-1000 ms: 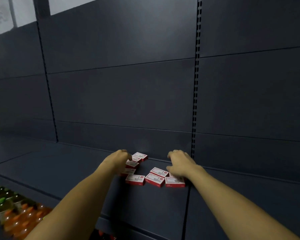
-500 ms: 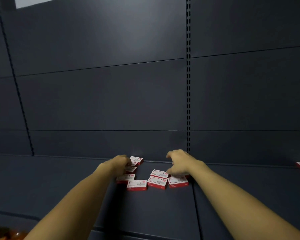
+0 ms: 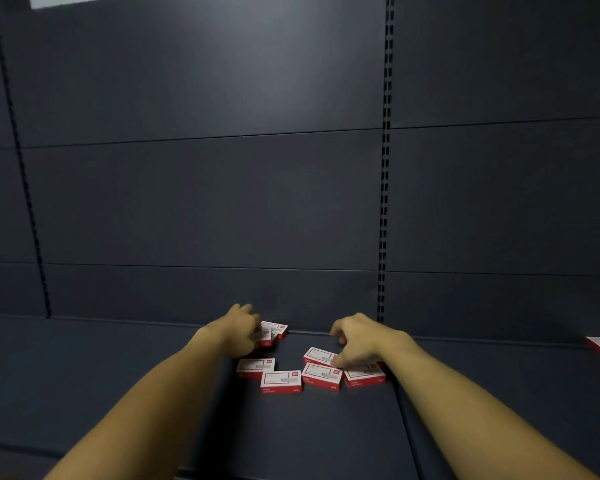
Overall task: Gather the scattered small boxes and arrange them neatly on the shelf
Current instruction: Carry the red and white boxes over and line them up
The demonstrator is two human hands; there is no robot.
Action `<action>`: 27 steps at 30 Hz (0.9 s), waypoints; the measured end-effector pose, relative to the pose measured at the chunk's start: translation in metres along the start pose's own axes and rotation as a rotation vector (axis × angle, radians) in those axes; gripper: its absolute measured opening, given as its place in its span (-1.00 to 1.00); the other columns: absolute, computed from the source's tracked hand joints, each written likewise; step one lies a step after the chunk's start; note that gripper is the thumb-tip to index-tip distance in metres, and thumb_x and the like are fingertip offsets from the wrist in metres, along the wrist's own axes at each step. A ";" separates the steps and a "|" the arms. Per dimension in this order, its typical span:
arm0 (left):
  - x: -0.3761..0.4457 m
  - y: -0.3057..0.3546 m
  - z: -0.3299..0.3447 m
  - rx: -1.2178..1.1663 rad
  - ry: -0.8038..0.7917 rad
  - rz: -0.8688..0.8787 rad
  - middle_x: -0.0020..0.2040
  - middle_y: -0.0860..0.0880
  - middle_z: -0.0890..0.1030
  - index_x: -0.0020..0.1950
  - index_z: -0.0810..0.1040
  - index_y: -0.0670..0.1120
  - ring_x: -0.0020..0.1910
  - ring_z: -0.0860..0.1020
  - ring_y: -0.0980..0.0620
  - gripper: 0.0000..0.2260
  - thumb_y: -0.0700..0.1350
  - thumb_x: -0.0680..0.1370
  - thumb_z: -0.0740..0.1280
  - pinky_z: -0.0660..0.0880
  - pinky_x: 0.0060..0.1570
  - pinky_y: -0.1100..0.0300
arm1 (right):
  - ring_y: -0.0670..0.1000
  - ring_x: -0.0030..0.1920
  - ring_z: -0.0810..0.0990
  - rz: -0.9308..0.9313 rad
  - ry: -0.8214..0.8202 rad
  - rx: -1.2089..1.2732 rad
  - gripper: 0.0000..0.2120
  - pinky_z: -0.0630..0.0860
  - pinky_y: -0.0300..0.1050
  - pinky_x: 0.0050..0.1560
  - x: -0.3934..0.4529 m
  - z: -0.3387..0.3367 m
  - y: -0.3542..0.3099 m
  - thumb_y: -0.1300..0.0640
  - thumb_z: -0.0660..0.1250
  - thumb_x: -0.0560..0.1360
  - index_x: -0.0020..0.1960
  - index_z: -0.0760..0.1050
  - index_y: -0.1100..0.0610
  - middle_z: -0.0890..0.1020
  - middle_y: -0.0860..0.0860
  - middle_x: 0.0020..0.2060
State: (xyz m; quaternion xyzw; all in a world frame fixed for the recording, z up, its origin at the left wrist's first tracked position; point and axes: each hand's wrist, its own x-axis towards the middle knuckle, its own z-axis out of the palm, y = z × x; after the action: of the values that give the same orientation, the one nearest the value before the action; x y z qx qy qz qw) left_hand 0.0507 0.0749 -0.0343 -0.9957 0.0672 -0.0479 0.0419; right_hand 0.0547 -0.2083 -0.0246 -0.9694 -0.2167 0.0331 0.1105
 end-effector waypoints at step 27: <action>-0.051 -0.050 -0.018 -0.128 0.068 -0.083 0.18 -0.04 0.51 0.22 0.52 -0.06 0.08 0.53 -0.04 -0.73 -0.10 0.52 0.36 0.54 0.13 0.02 | 0.13 0.01 0.60 0.009 0.108 -0.264 -0.88 0.58 -0.05 -0.06 0.033 0.023 -0.054 0.18 0.33 0.48 0.00 0.53 0.17 0.57 0.12 0.10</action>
State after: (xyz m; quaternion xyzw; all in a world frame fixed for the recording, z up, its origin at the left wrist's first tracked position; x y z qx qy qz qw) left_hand 0.0050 0.1298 -0.0169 -0.9961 0.0304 -0.0790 -0.0261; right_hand 0.0596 -0.1424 -0.0349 -0.9768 -0.2087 -0.0473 -0.0066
